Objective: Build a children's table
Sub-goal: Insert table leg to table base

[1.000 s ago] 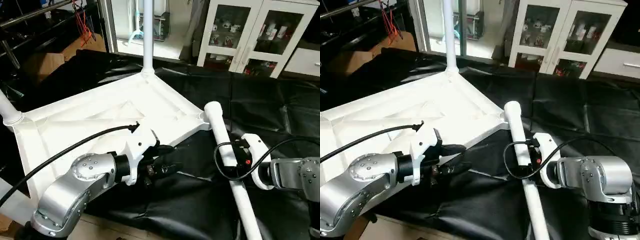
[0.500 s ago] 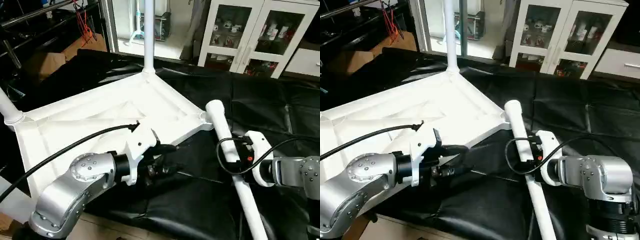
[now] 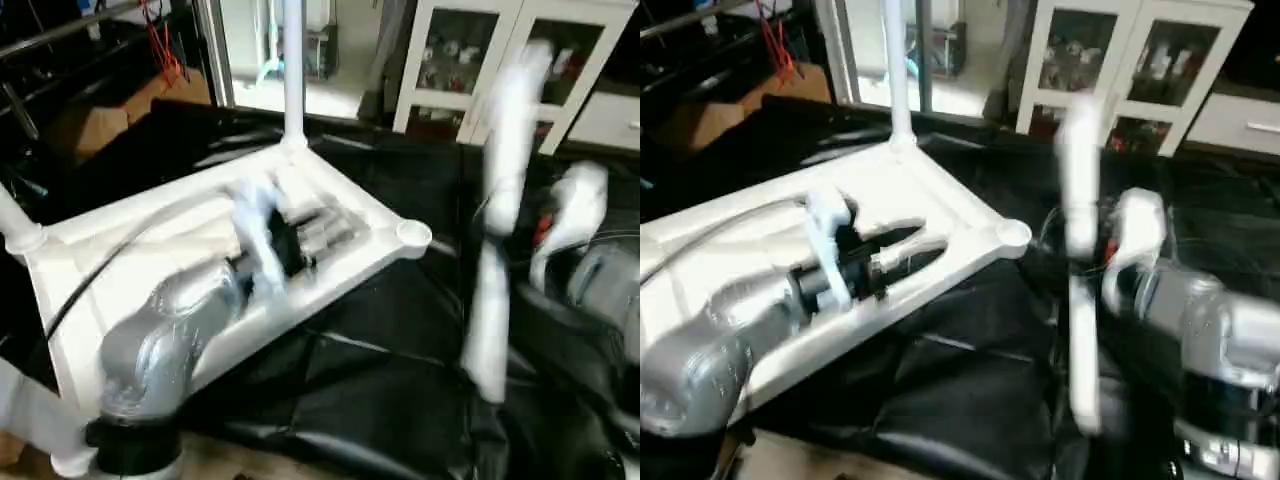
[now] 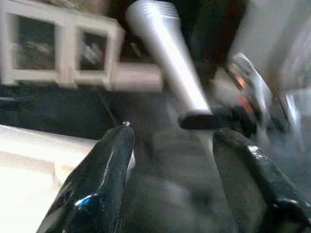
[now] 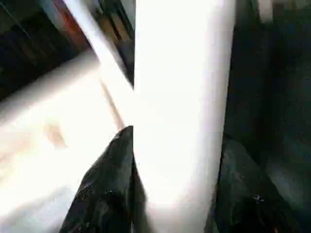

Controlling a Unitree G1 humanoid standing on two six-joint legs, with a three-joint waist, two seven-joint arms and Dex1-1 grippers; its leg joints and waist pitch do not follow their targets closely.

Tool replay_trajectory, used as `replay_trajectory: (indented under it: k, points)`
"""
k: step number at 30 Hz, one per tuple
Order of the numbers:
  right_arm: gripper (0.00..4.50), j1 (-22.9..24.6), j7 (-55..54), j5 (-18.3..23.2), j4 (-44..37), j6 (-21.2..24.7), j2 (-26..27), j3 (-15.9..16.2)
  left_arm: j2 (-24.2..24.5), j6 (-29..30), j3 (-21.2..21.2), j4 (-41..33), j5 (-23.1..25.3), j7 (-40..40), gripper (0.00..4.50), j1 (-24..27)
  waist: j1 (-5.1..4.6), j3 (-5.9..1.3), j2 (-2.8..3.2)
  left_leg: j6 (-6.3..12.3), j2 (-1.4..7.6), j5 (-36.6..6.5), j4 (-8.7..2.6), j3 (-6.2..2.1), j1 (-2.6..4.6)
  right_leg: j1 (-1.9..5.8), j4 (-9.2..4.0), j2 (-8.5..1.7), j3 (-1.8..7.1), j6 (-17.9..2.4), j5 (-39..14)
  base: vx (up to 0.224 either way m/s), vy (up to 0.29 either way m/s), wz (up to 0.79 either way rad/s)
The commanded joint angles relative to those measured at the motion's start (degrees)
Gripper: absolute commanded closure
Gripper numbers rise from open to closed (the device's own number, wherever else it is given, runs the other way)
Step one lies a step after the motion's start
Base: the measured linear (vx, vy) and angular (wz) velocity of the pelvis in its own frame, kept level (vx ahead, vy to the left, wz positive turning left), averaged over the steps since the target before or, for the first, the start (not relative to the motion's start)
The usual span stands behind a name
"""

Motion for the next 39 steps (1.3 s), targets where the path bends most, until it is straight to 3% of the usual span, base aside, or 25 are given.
replay_trajectory:
  k: [1,4,5,8,9,10,11,12,16,19,27,28,39]
  points:
    - [2.93,-4.6,-2.9,4.6,-1.0,-3.6,2.9,-6.5,-1.8,1.3,0.1,1.4,-4.0,1.2,1.20,-0.9,0.13,-3.29,-0.65,0.66,2.05,-2.7,-3.75,-0.67,0.87,2.23,-4.43,-3.59,2.39,-13.7,3.4,0.000,0.000,0.00]
    - [2.93,-8.1,-4.8,9.6,-1.5,-5.5,6.4,-10.1,-4.8,3.6,-2.2,1.8,-6.2,0.1,1.13,-1.4,0.30,-3.48,-0.36,1.85,2.21,-1.1,-3.64,-0.57,1.05,2.07,-4.20,-3.33,2.23,-13.5,6.1,0.000,0.000,0.00]
    - [2.93,-9.7,-5.8,13.7,-1.7,-6.1,9.1,-11.7,-6.2,4.6,-4.6,2.6,-5.3,-1.0,0.92,-1.9,0.47,-3.46,-0.08,2.06,2.26,-1.5,-3.62,-0.51,1.25,1.86,-4.37,-3.28,2.18,-13.2,6.0,0.000,0.000,0.00]
    - [2.93,-10.6,-5.9,16.9,-1.7,-6.6,11.3,-12.0,-6.9,5.1,-6.3,4.0,-4.0,-1.4,0.72,-2.4,0.40,-3.43,-0.14,1.89,2.26,-2.1,-3.80,-0.65,1.06,2.07,-4.45,-3.37,2.07,-12.6,5.1,0.000,0.000,0.00]
    - [2.93,-10.7,-5.4,18.5,-2.3,-7.6,13.2,-11.0,-6.7,5.2,-8.1,5.5,-2.0,-1.5,0.72,-3.1,0.33,-3.40,0.21,1.35,2.27,-2.2,-3.84,-0.62,1.14,1.96,-4.58,-3.32,2.06,-12.3,5.2,0.000,0.000,0.00]
    - [2.93,-10.6,-4.5,19.1,-2.9,-8.2,14.6,-9.9,-6.2,5.2,-9.3,6.8,-0.8,-1.3,0.48,-4.0,0.24,-3.37,0.04,1.06,2.25,-3.1,-3.95,-0.64,1.09,2.02,-4.75,-3.38,2.07,-11.9,4.2,0.000,0.000,0.00]
    - [2.93,-10.2,-3.4,18.7,-3.8,-8.7,15.5,-8.3,-5.8,5.5,-9.9,7.9,-0.2,-1.0,0.36,-4.9,0.13,-3.34,0.28,0.57,2.14,-3.8,-4.00,-0.69,1.10,1.99,-4.93,-3.42,2.05,-11.3,2.8,0.000,0.000,0.00]
    - [2.93,-10.0,-2.2,18.4,-4.9,-7.9,16.6,-6.7,-4.3,4.5,-10.9,10.0,1.0,-0.4,0.36,-6.9,0.15,-3.32,0.15,0.17,2.09,-3.6,-4.06,-0.76,1.07,2.22,-4.87,-3.48,2.09,-11.2,2.3,0.000,0.000,0.00]
    - [2.93,-10.1,-2.4,19.1,-5.4,-7.2,17.1,-6.0,-2.6,2.5,-11.7,12.3,3.3,-0.6,0.02,-8.7,0.22,-3.23,0.50,-0.32,2.07,-3.0,-4.16,-0.79,1.02,2.19,-5.01,-3.59,2.15,-10.6,1.1,0.000,0.000,0.00]
    - [2.93,-10.0,-3.3,20.6,-5.3,-7.4,16.9,-5.7,-0.9,1.1,-13.2,13.0,5.6,-1.9,0.00,-9.4,0.26,-3.32,0.68,-0.59,2.06,-2.2,-4.20,-0.87,1.05,2.12,-4.88,-3.48,2.05,-10.5,2.7,0.000,0.000,0.00]
    - [2.93,-9.8,-3.1,20.7,-4.3,-9.4,15.8,-5.2,0.1,0.9,-13.1,12.7,4.8,-3.5,0.00,-9.3,0.42,-3.53,0.88,-0.38,2.00,-1.2,-4.12,-0.77,0.97,2.31,-4.53,-3.56,2.00,-11.6,5.9,0.000,0.000,0.00]
    - [2.93,-9.7,-3.1,20.5,-4.2,-9.6,15.6,-5.0,0.0,1.0,-12.8,12.9,4.7,-3.4,0.28,-9.3,0.41,-3.51,0.82,-0.26,2.03,-1.1,-4.14,-0.75,0.95,2.31,-4.52,-3.56,2.00,-11.7,6.3,0.000,0.000,0.00]
    - [2.93,-8.9,-2.6,20.1,-4.1,-10.8,15.2,-1.8,-0.9,0.4,-11.0,14.5,4.6,-2.9,1.01,-9.7,0.44,-3.43,0.69,0.44,2.06,-1.1,-4.16,-0.75,0.86,2.37,-4.64,-3.61,1.99,-12.2,5.5,0.000,0.000,0.00]
